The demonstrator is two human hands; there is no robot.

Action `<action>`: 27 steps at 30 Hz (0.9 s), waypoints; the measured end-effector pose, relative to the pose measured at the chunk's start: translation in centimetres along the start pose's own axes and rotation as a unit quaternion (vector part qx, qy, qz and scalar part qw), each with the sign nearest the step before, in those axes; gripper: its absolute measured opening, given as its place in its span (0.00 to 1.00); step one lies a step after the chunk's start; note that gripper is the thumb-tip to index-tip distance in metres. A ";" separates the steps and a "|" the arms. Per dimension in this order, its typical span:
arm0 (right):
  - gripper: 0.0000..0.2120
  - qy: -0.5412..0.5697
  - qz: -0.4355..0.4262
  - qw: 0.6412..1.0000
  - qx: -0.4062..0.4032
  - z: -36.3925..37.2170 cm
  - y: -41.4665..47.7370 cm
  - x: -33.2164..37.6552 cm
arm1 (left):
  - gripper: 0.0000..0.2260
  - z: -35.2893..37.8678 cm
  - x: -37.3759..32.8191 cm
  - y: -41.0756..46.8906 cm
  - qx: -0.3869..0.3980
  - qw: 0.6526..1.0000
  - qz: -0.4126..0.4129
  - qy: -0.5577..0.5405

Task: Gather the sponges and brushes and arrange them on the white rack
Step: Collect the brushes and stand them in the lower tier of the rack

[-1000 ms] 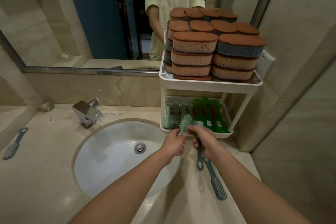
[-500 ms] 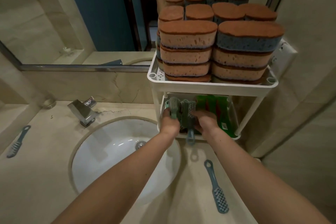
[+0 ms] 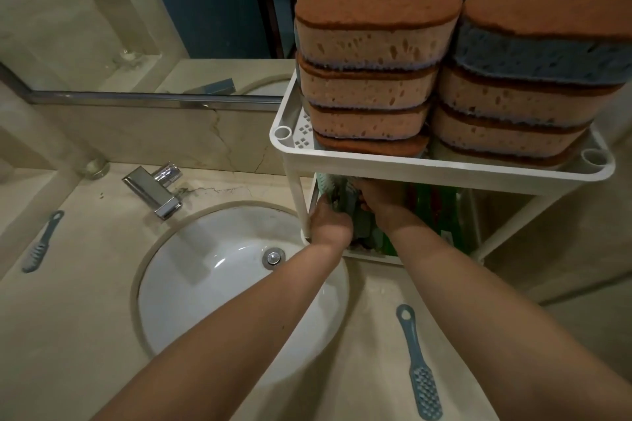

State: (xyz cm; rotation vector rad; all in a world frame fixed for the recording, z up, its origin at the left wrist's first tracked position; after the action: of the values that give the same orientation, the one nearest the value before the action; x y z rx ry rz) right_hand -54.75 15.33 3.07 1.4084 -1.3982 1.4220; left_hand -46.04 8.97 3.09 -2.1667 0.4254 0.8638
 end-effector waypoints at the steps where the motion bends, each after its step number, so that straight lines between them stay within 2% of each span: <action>1: 0.15 -0.005 -0.008 1.000 0.001 0.1 0.1 0.0 | 0.24 0.0 0.0 0.0 -0.006 1.000 0.003 0.001; 3: 0.12 -0.004 -0.017 1.000 0.003 0.0 0.1 0.1 | 0.23 0.0 0.0 -0.1 -0.022 1.000 0.005 0.006; 5: 0.05 0.002 -0.024 1.000 0.004 0.1 0.0 0.3 | 0.23 0.1 0.1 0.2 -0.030 0.999 0.018 0.018; 8: 0.02 -0.026 -0.043 0.999 -0.011 -0.6 -0.6 0.4 | 0.25 0.3 0.3 0.4 -0.013 0.996 0.049 0.078; 10: 0.04 -0.030 -0.027 0.999 -0.028 -1.4 -1.5 0.3 | 0.27 0.5 0.6 0.5 0.005 0.990 0.052 0.132; 12: 0.10 -0.046 -0.041 0.998 -0.026 -2.2 -2.5 0.1 | 0.28 0.7 0.8 0.4 0.029 0.982 0.043 0.184; 14: 0.11 -0.036 -0.055 0.997 -0.036 -3.0 -4.2 0.0 | 0.29 0.8 1.1 -0.1 0.054 0.976 0.050 0.203; 17: 0.08 -0.028 -0.091 0.994 -0.056 -4.4 -7.3 -1.1 | 0.32 1.1 1.6 -1.3 0.081 0.981 0.089 0.154; 21: 0.07 -0.043 -0.103 0.991 -0.070 -6.6 -11.4 -3.7 | 0.28 1.6 3.4 -4.4 0.098 0.979 0.180 -0.003; 25: 0.07 -0.064 -0.073 0.991 -0.093 -8.5 -15.0 -7.0 | 0.24 2.7 7.0 -7.3 0.146 0.968 0.198 -0.055; 27: 0.07 -0.104 -0.048 0.989 -0.090 -9.5 -16.5 -8.6 | 0.22 3.5 8.6 -8.3 0.168 0.966 0.192 -0.034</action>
State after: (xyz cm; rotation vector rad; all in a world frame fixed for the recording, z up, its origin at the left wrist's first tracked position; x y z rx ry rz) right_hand -39.59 29.31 -0.03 1.5161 -1.5256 1.0840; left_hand -37.07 16.85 -0.29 -1.7633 0.9082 0.9897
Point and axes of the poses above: each hand's wrist, its own y-axis towards the middle knuckle, its own z-axis out of the palm, x = y × z, the point moved 2 cm from there along y, towards the middle knuckle, and after that the axes turned 13 degrees about -z, right-handed, at the moved point
